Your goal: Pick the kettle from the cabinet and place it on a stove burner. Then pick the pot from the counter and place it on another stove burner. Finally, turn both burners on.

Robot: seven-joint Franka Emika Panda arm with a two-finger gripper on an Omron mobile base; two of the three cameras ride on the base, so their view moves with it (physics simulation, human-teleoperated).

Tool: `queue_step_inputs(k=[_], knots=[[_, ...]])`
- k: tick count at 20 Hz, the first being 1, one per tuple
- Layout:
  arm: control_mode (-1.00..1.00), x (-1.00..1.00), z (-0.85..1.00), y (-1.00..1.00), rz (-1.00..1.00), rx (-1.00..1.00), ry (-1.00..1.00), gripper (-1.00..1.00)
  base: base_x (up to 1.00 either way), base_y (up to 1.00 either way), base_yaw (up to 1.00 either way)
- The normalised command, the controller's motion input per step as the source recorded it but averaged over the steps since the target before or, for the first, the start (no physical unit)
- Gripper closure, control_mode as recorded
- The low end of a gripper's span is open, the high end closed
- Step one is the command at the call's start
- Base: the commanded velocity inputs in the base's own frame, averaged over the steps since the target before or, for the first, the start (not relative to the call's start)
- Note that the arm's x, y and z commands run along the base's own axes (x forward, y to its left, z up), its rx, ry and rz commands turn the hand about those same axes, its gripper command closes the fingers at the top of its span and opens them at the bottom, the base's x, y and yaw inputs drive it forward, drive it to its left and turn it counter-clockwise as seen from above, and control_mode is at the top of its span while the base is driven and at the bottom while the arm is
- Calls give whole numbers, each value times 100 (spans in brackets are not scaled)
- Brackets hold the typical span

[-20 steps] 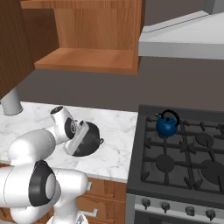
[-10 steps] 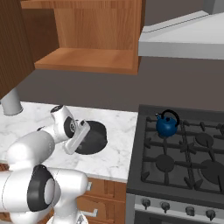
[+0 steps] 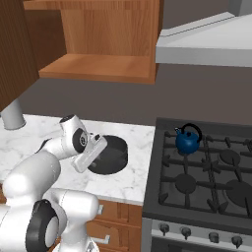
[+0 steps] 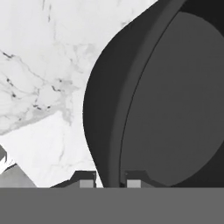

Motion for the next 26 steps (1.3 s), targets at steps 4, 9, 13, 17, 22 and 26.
queue_step_inputs(k=[4, 9, 13, 17, 22, 26], knots=[[-100, -6, 29, -25, -19, 0, 0, 100, 0, 0, 0], [-100, -7, 27, -21, -20, -1, 0, 100, 0, 0, 0], [-100, -10, 19, -16, -19, -2, 0, 100, 0, 0, 0], [-100, -14, 16, -15, -19, -2, 0, 100, 0, 0, 0], [-100, -18, 16, -14, -18, -3, 0, 100, 0, 0, 0], [-100, -19, 17, -13, -17, -5, 0, 100, 0, 0, 0]])
